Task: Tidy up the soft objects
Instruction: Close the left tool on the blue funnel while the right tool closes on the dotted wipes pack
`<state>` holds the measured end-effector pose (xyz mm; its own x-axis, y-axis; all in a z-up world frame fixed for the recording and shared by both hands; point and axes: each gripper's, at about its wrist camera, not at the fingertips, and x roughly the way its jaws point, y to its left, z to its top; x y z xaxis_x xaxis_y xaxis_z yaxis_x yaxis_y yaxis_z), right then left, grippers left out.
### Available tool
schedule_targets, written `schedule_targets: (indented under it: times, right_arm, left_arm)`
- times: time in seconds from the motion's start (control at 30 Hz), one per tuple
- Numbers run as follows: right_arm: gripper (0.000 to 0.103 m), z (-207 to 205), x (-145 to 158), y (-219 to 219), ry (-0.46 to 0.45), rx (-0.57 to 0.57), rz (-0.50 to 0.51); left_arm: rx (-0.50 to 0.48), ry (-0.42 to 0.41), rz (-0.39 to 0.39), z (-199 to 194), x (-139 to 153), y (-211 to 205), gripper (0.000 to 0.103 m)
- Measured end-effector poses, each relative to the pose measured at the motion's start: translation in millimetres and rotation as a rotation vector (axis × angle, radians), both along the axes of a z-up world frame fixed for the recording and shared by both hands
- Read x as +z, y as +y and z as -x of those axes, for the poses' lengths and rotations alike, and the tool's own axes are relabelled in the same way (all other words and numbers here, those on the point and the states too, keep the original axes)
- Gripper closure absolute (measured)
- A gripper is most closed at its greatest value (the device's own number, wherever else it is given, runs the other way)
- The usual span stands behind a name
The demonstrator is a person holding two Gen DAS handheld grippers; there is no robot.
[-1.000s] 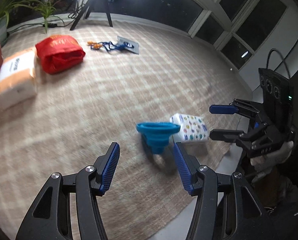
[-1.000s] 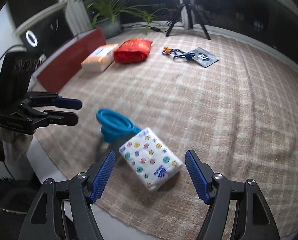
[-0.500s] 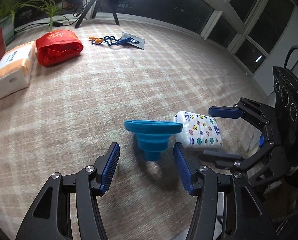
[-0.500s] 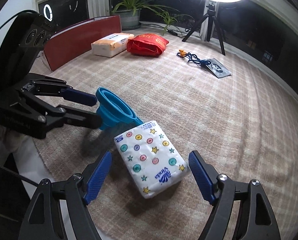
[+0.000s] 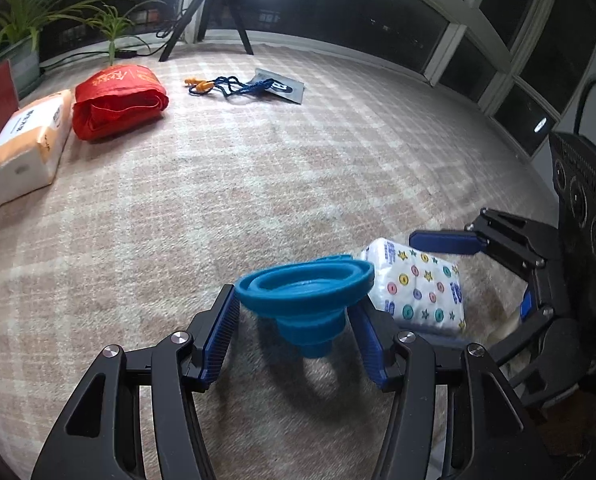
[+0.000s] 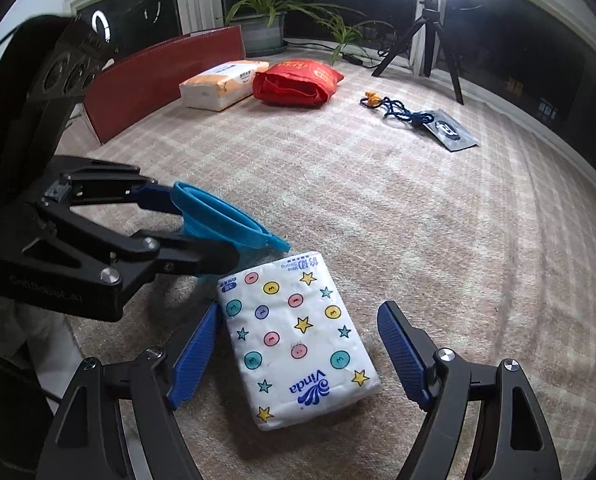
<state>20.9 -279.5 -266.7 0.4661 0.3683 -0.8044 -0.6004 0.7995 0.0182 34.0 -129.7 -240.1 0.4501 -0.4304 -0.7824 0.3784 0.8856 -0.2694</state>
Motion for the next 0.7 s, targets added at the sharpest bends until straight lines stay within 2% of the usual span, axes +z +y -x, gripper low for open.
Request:
schedule_targets:
  times: [0.17, 0.47, 0.63, 0.7]
  right_arm:
    - [0.027, -5, -3, -5, -0.008, -0.03, 0.015]
    - [0.027, -25, -2, -33, 0.005, -0.173, 0.005]
    - [0.027, -24, -1, -32, -0.008, -0.183, 0.007]
    - [0.03, -23, -1, -32, -0.009, -0.183, 0.004]
  left_arm:
    - [0.03, 0.004, 0.023, -5, -1, -2, 0.048]
    - [0.087, -0.022, -0.003, -10, -1, -16, 0.048]
    - [0.094, -0.04, -0.027, -10, -1, -22, 0.05]
    - [0.087, -0.038, -0.019, -10, -1, -21, 0.051]
